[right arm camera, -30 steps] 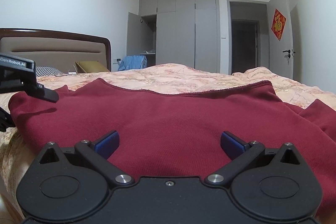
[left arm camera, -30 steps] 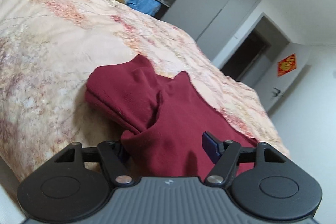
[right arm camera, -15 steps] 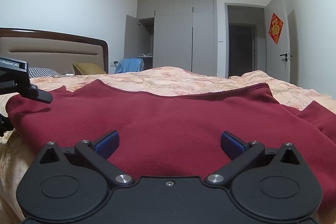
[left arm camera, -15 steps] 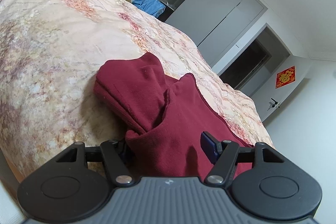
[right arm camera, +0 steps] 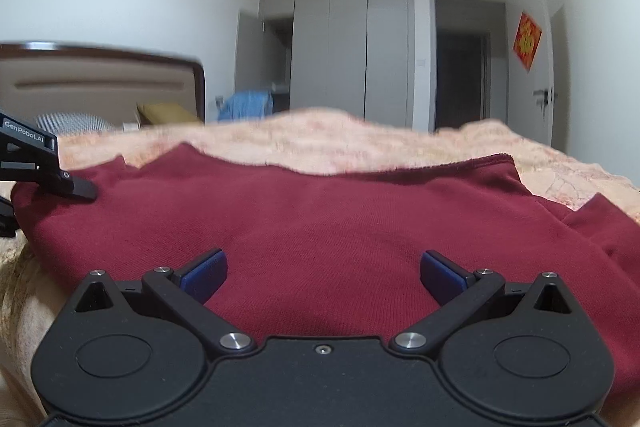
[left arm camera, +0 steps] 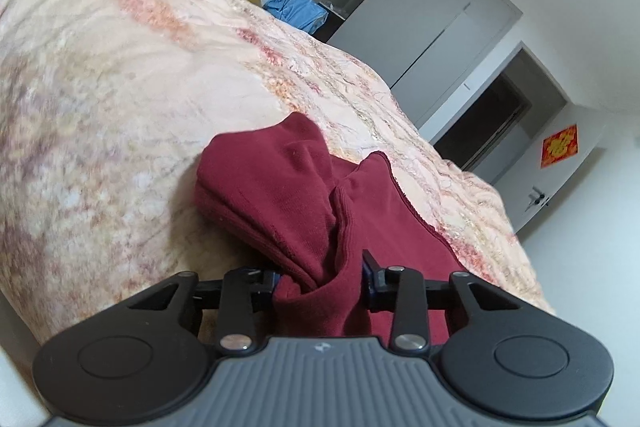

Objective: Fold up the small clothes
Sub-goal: 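Close the left tool on the end of the folded sweater, then lift the held end with the left tool, fold it over, release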

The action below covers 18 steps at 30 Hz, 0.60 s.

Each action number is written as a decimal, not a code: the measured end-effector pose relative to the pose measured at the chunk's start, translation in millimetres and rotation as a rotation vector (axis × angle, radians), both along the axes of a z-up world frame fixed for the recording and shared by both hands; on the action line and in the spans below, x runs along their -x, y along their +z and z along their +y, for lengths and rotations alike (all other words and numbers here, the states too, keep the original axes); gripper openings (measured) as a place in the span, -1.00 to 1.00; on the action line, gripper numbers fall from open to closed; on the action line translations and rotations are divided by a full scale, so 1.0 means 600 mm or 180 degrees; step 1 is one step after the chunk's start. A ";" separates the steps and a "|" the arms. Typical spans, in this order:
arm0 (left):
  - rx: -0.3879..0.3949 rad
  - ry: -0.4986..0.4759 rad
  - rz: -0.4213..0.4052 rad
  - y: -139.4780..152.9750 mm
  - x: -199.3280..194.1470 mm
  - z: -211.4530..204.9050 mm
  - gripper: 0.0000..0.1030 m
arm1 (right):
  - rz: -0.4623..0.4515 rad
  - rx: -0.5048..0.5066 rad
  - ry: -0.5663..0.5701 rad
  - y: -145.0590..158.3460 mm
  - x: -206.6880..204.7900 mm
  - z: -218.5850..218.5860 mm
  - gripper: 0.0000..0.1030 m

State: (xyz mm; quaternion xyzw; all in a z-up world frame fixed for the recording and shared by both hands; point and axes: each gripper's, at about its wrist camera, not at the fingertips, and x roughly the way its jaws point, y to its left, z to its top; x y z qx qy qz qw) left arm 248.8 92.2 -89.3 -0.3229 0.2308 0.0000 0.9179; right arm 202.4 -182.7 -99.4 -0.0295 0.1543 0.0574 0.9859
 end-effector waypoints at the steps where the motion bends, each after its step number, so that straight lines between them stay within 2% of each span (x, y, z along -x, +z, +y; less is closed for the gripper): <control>1: -0.0107 -0.0019 0.0015 0.005 -0.003 -0.004 -0.23 | 0.0066 0.0045 0.0005 0.007 -0.004 0.002 0.99; 4: -0.0393 -0.0092 0.0051 0.018 -0.010 -0.018 -0.23 | 0.0188 0.0157 0.0002 0.025 -0.008 0.004 0.99; 6: -0.0544 -0.0139 0.0044 0.028 -0.012 -0.026 -0.27 | 0.0175 0.0201 -0.0008 0.035 -0.001 0.000 0.99; 8: -0.0731 -0.0178 0.0022 0.040 -0.014 -0.039 -0.42 | 0.0143 0.0225 -0.0023 0.042 0.011 -0.010 0.99; 11: -0.0960 -0.0214 -0.0023 0.056 -0.010 -0.056 -0.43 | 0.0110 0.0224 -0.0060 0.050 0.030 -0.032 0.99; 18: -0.1188 -0.0227 -0.0016 0.080 -0.020 -0.083 -0.57 | 0.0123 0.0119 -0.0190 0.062 0.051 -0.085 0.99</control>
